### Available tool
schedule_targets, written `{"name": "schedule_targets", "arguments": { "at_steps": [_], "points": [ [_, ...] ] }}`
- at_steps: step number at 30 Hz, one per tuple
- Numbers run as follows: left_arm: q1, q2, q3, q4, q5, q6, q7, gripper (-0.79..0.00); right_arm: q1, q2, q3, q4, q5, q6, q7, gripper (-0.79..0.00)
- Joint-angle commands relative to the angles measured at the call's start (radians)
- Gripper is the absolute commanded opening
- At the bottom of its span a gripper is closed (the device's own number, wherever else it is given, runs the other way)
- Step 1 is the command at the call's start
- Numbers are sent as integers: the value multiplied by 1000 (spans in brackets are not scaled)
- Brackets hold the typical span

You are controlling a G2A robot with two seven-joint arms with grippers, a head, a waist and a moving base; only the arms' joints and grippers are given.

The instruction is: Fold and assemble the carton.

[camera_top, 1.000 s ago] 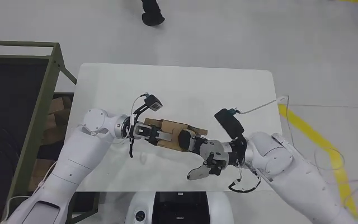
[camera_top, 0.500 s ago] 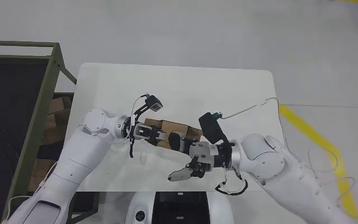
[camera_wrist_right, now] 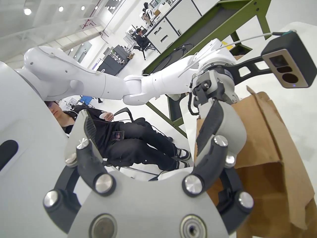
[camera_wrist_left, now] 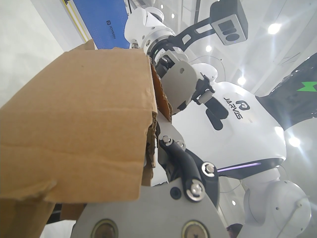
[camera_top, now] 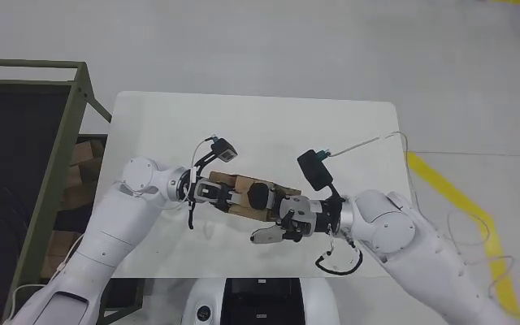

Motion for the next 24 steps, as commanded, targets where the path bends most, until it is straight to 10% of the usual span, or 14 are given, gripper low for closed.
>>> {"name": "schedule_targets", "arguments": {
  "at_steps": [1, 24],
  "points": [
    [-1, 0, 1, -4, 1, 1, -1, -785, 5, -1, 4, 13, 17, -6, 11, 0],
    [10, -3, -12, -9, -20, 2, -2, -785, -22, -7, 71, -5, -73, -139, 9, 0]
  ]
}}
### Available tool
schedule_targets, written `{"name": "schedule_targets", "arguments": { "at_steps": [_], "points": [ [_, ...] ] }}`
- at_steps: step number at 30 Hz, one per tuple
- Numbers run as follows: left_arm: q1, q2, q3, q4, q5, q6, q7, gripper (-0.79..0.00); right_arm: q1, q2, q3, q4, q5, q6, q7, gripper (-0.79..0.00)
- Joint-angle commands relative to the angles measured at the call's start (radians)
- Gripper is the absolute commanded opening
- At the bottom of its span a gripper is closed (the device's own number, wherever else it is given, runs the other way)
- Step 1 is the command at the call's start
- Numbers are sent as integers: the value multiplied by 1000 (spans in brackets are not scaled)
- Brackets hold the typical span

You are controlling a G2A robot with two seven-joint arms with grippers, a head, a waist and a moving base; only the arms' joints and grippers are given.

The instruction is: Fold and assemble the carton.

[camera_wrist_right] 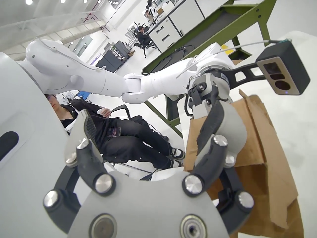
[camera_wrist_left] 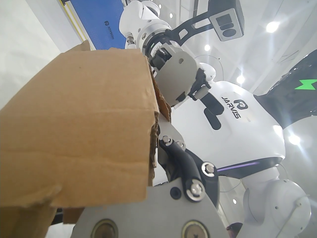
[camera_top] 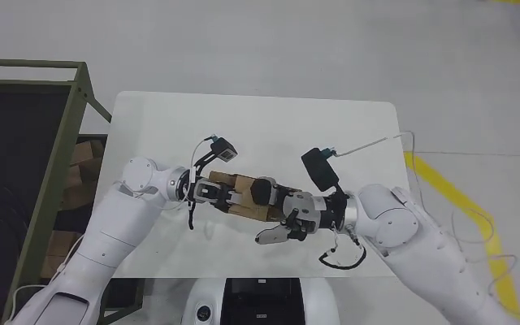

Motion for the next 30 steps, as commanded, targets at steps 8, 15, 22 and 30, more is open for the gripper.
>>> {"name": "schedule_targets", "arguments": {
  "at_steps": [8, 15, 22, 30],
  "points": [
    [6, -1, -11, -3, -48, 24, -24, -785, -158, 31, 192, -86, -182, -177, -90, 0],
    [-2, -4, -11, 10, -54, 31, -31, -785, -266, 38, 300, -127, -312, -191, -206, 0],
    [-2, -7, -17, 9, -64, 33, -33, -785, -266, 38, 300, -127, -312, -191, -206, 0],
    [7, -7, -29, 6, -62, 39, -39, -785, -271, 32, 301, -184, -634, -232, -218, 0]
  ]
}}
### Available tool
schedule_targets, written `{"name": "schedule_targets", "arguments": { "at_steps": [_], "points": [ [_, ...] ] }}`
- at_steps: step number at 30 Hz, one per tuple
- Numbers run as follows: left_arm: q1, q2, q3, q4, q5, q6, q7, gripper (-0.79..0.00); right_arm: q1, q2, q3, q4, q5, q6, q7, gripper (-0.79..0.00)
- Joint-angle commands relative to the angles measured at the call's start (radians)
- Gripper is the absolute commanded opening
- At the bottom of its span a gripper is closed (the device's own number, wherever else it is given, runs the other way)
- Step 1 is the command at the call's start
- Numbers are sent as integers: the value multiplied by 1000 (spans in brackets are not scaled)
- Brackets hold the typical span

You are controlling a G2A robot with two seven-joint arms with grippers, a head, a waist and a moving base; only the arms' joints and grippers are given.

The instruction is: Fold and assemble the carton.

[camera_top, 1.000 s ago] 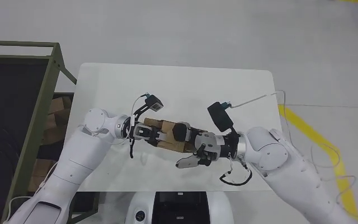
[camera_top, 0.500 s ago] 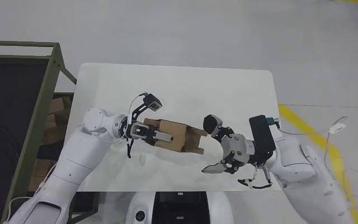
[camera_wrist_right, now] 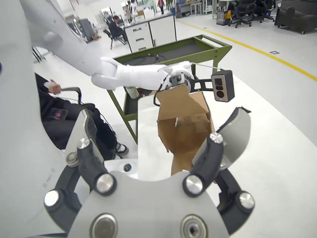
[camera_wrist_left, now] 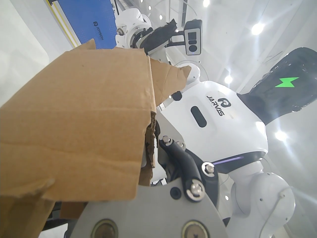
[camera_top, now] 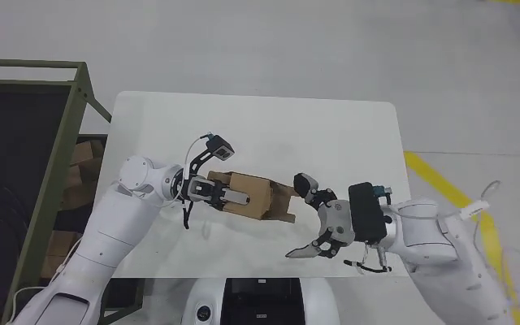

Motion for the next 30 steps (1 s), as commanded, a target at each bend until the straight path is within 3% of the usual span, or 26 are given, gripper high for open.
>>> {"name": "schedule_targets", "arguments": {
  "at_steps": [1, 11, 23, 24, 26, 30],
  "points": [
    [1, 0, -2, -1, 1, 1, -1, -785, -11, -2, 1, -22, -114, -5, -24, 0],
    [4, -1, 0, -10, 5, 1, -1, -785, -83, -11, 2, -65, -495, 84, -175, 0],
    [6, 0, -5, -9, 2, 1, -1, -785, -87, -16, -27, -52, -559, 153, -183, -12],
    [6, -1, -5, -10, 2, 1, -1, -785, -84, -17, -31, -52, -560, 158, -180, -95],
    [6, -1, -5, -11, 5, 1, -1, -785, -79, -18, -37, -52, -566, 166, -179, -357],
    [7, -1, -7, -10, 4, 1, -1, -785, -75, -19, -43, -52, -577, 171, -184, -483]
  ]
}}
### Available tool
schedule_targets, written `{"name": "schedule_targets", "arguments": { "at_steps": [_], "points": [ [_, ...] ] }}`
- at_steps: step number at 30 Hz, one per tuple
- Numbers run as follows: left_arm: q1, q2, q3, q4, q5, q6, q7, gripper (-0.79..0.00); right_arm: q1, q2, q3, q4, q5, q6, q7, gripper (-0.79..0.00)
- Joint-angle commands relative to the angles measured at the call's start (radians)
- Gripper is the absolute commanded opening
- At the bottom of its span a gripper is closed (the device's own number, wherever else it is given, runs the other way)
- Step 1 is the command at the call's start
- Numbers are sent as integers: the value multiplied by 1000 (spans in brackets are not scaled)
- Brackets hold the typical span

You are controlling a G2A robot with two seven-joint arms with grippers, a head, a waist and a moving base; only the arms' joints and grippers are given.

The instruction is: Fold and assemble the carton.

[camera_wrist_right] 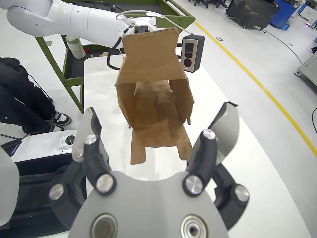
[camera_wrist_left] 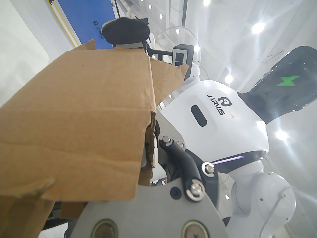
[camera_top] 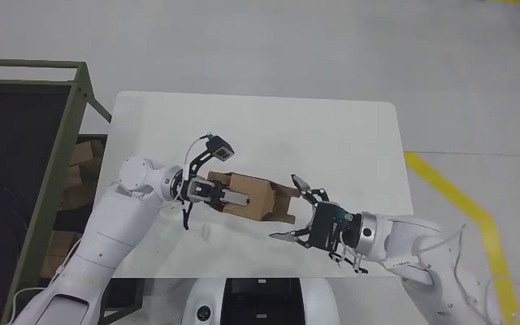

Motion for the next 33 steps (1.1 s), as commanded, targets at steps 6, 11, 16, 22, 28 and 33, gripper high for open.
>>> {"name": "schedule_targets", "arguments": {
  "at_steps": [6, 11, 16, 22, 28, 33],
  "points": [
    [-3, 0, 4, 1, 3, 0, 0, -785, -6, 0, -3, -11, -25, 17, 14, -536],
    [-6, -1, 7, 5, 2, 0, 0, -785, -11, 1, -2, -12, -25, 17, 18, -560],
    [-10, -1, 10, 7, 3, 0, 0, -785, -16, 2, -1, -12, -27, 15, 16, -616],
    [-12, -1, 16, 5, 3, 0, 0, -785, -15, 2, -4, -14, -28, 19, 22, -659],
    [-11, 1, 16, 3, 7, 0, 0, -785, -13, 0, -7, -17, -30, 35, 28, -662],
    [-10, 2, 16, 2, 6, 0, 0, -785, -15, 0, -7, -20, -34, 43, 17, -671]
  ]
}}
